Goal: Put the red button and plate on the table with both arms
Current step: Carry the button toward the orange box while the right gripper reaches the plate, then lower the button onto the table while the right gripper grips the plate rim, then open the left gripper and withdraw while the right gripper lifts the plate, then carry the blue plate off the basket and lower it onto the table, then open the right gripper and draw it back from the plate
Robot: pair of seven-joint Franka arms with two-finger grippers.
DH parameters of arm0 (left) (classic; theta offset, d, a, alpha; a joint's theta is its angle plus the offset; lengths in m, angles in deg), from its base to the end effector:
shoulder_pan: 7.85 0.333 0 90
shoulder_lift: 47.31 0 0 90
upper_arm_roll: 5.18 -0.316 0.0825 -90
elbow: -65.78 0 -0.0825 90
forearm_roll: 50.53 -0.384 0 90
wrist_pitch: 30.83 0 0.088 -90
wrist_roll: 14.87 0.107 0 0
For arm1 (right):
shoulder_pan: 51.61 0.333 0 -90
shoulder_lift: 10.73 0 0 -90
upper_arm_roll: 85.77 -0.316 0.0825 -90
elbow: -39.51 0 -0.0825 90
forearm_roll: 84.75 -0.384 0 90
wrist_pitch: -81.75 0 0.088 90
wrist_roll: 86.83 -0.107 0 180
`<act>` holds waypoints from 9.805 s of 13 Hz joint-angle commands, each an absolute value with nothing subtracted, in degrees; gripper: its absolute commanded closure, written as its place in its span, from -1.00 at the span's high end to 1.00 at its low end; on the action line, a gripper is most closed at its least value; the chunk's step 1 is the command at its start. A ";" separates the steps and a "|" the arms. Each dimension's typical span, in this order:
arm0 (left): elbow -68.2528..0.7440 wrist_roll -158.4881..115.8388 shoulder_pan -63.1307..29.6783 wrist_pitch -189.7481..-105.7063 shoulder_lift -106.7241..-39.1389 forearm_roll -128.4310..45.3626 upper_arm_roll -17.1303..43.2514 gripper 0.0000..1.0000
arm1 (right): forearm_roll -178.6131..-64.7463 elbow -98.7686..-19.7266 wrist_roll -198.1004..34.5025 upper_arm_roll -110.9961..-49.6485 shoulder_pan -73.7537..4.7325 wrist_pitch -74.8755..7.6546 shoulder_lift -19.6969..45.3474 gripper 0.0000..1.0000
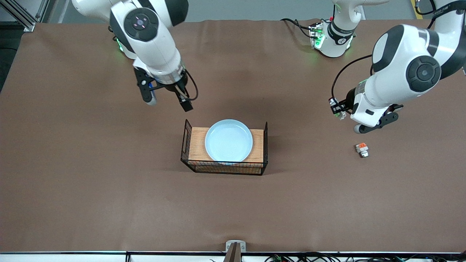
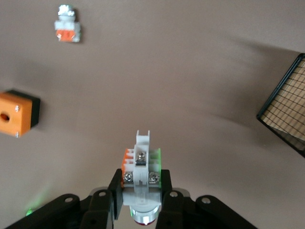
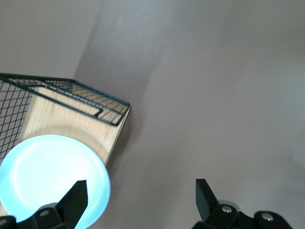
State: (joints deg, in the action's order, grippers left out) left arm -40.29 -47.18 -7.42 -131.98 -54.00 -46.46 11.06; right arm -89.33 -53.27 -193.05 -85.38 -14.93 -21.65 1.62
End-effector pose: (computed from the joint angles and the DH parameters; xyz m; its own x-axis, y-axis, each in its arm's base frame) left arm 0.5471 -0.1565 0.4452 0.9292 0.2975 -0.2193 0.3000 -0.9537 -0.0227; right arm 0.4998 0.3757 0.4941 0.3225 -0.9444 -0.0640 -0.9441 -0.3258 0.0508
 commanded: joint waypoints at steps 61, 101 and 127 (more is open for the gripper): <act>-17.10 -29.38 0.76 -115.74 -60.24 -53.25 10.21 0.99 | -94.58 -30.72 -205.40 -84.89 -8.36 -13.37 20.83 -0.99; -30.28 -14.70 -15.32 -130.14 -45.82 -50.61 -12.29 0.99 | -105.43 -66.40 -45.78 -83.22 -64.62 -51.58 21.18 1.00; -25.54 -17.34 -9.70 -127.51 -45.55 -50.26 -4.91 0.99 | -80.53 -44.44 -87.00 -83.13 -48.97 -2.98 -5.01 1.00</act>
State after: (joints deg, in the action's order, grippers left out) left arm -26.67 -16.57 -10.09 -128.67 -45.84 -50.48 -5.73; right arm -81.64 -47.92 -86.16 -82.82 -48.56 -3.79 -5.49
